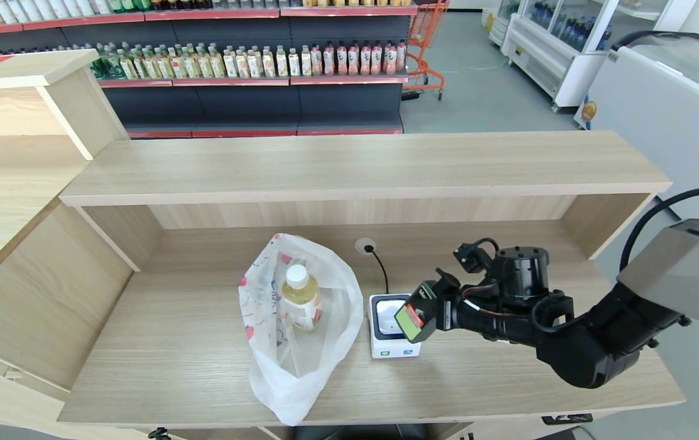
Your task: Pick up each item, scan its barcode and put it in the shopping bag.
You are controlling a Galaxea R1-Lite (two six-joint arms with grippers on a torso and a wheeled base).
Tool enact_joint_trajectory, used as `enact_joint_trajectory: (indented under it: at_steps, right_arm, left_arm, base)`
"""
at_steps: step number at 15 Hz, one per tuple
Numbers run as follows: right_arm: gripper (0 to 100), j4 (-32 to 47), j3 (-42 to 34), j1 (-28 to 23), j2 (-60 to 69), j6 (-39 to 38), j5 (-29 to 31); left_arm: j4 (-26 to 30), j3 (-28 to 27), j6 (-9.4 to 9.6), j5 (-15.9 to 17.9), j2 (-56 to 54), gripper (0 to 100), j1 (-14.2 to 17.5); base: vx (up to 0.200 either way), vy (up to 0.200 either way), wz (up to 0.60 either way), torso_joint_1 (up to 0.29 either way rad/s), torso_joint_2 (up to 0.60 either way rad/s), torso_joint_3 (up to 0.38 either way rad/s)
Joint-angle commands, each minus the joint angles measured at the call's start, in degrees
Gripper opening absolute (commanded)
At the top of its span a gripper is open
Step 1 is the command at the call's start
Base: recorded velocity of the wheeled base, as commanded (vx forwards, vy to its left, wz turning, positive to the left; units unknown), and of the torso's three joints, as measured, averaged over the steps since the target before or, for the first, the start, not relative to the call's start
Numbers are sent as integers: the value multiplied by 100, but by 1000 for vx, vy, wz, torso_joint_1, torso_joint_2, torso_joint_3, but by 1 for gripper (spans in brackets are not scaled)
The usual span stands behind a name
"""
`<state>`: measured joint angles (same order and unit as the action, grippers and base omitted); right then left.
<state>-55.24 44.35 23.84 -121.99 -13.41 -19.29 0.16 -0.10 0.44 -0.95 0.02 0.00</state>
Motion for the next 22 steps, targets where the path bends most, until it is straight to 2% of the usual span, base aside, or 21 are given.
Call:
enact_joint_trajectory:
  at_steps: [1, 10, 17, 20, 22]
  right_arm:
    - [0, -5, 250, 59, -290, 40, 4]
    - [0, -22, 1076, 314, -1037, 93, 171]
    - [0, -22, 1225, 384, -1125, 93, 180]
    - [0, -22, 1225, 384, -589, 14, 180]
    - [0, 13, 953, 349, 97, 67, 285]
  left_arm:
    - [2, 1, 0, -2, -2, 100, 0]
    - [2, 1, 0, -2, -2, 100, 0]
    - [2, 1, 0, -2, -2, 100, 0]
    - [2, 1, 9, -2, -2, 100, 0]
    - [2, 1, 9, -2, -2, 100, 0]
  base:
    - [0, 0, 0, 0, 0, 0]
    - [0, 0, 0, 0, 0, 0]
    - [0, 0, 0, 0, 0, 0]
    - [0, 0, 0, 0, 0, 0]
    - [0, 0, 0, 0, 0, 0]
